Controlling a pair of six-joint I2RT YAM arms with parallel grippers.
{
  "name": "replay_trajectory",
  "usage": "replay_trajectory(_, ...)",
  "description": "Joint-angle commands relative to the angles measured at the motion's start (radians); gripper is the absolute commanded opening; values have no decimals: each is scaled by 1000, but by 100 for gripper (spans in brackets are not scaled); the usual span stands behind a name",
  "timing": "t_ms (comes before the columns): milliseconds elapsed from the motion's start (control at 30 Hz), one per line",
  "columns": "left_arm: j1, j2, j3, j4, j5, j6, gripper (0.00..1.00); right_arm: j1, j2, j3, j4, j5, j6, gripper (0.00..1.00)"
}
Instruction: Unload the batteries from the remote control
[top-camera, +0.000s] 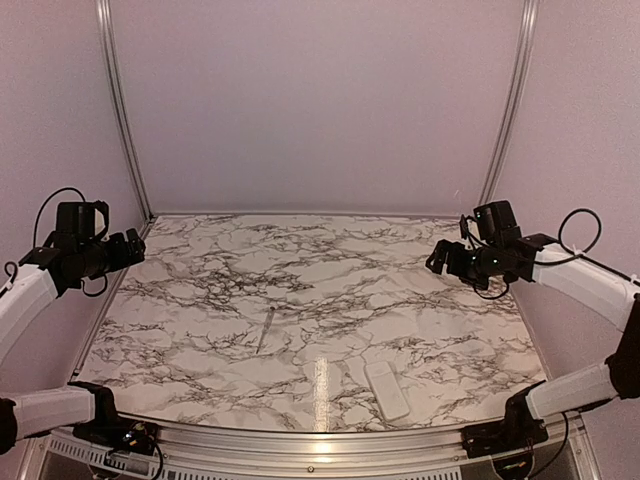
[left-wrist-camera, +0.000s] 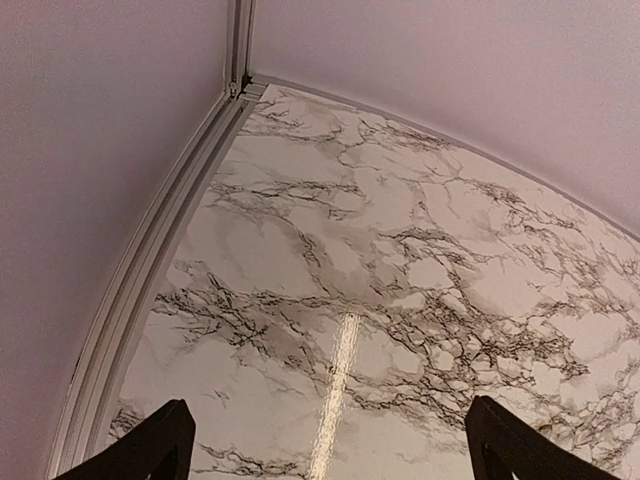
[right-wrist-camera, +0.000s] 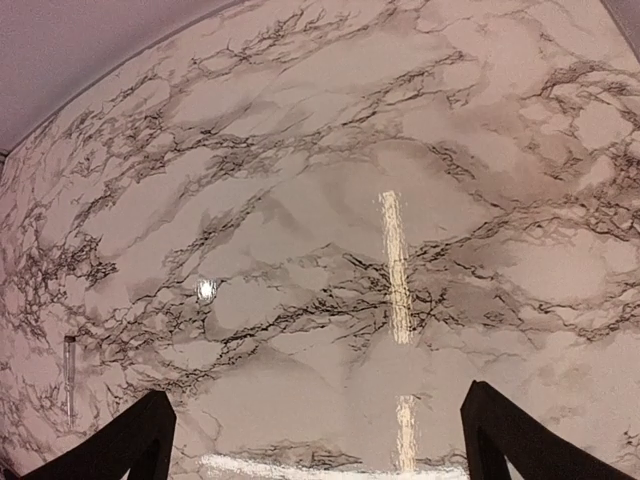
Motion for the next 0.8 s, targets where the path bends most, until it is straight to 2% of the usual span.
replay_trajectory(0,14,-3,-15,-39,70,-22,99,20,-45,-20,16,-36,30,98)
replay_trajectory(400,21,-9,-11,-73,102,-16,99,58,-46,2,-85,-47,53,99)
replay_trajectory(767,14,-22,-21,-75,146,-2,99,351,33,76,-228,32,54,98)
